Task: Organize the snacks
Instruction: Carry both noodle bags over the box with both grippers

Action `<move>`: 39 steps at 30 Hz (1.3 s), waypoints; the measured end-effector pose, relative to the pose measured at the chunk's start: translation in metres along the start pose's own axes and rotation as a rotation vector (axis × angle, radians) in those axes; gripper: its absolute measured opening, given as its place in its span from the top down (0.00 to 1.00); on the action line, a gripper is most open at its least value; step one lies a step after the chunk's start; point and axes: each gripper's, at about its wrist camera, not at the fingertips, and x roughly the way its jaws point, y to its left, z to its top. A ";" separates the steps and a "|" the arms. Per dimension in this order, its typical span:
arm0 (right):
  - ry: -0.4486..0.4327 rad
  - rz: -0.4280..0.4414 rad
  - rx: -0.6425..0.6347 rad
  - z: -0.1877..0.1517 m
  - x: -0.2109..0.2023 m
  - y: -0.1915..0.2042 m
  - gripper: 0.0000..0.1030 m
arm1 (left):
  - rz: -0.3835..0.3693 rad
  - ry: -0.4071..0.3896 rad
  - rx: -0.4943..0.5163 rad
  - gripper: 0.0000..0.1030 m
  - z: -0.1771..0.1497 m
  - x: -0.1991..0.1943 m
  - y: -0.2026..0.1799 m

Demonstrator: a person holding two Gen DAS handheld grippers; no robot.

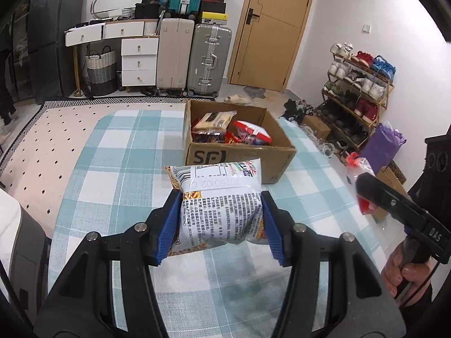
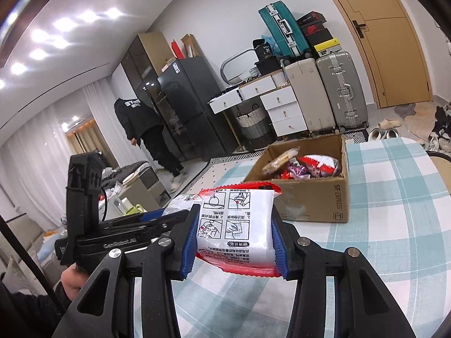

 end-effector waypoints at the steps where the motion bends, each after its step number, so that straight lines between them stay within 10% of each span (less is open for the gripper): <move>1: 0.000 -0.001 -0.005 0.005 -0.002 0.003 0.56 | -0.005 -0.007 0.002 0.49 0.003 -0.006 -0.001; 20: 0.003 -0.018 -0.117 0.119 0.007 0.019 0.56 | -0.028 -0.045 0.072 0.48 0.102 -0.042 -0.025; 39: 0.114 -0.132 -0.059 0.193 0.101 -0.056 0.56 | -0.037 0.100 0.041 0.48 0.210 0.125 -0.051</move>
